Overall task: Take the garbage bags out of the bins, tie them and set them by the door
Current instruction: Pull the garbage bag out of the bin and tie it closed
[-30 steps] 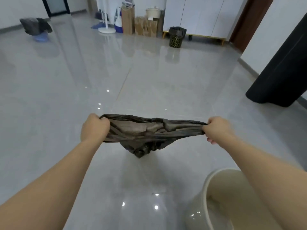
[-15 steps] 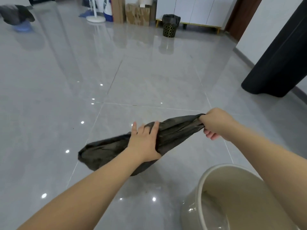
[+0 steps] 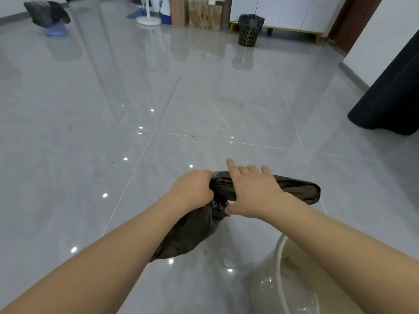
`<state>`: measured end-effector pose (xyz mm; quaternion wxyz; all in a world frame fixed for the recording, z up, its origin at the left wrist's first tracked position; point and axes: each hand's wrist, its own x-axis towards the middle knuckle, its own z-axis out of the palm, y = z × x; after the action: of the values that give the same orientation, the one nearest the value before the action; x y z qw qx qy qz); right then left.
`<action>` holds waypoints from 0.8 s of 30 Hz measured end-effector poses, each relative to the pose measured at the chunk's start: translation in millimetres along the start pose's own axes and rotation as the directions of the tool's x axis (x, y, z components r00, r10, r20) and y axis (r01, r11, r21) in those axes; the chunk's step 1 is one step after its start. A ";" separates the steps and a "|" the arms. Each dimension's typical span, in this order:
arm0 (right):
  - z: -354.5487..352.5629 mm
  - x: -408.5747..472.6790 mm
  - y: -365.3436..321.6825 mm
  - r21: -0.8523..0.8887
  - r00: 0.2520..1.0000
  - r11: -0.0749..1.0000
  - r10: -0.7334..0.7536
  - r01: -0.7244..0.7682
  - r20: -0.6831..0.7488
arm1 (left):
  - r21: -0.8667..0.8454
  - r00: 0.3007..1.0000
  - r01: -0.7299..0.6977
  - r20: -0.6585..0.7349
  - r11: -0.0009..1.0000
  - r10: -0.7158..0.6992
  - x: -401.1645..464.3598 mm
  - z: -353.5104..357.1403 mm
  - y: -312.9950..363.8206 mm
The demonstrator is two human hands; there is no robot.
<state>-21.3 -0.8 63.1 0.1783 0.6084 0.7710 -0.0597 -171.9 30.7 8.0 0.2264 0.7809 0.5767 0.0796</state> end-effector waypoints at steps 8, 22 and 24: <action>11.9 37.4 24.7 -0.177 0.999 0.984 0.025 -0.030 -0.029 | 0.323 0.868 0.267 0.329 0.908 -0.372 -10.3 -9.0 -35.4; 10.9 37.6 27.6 -0.208 0.999 0.977 -0.031 0.038 0.040 | 0.399 0.926 0.373 -0.213 0.838 -0.311 -29.0 -0.4 -74.5; 39.2 34.6 16.3 -0.255 0.969 0.966 0.028 0.036 0.245 | 0.416 0.890 0.439 -0.080 0.796 -0.449 -47.6 39.8 -91.6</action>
<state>-4.5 23.0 16.6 0.3504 0.5663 0.7452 -0.0345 -251.0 -3.1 -61.5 0.0705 0.6549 0.7442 -0.1113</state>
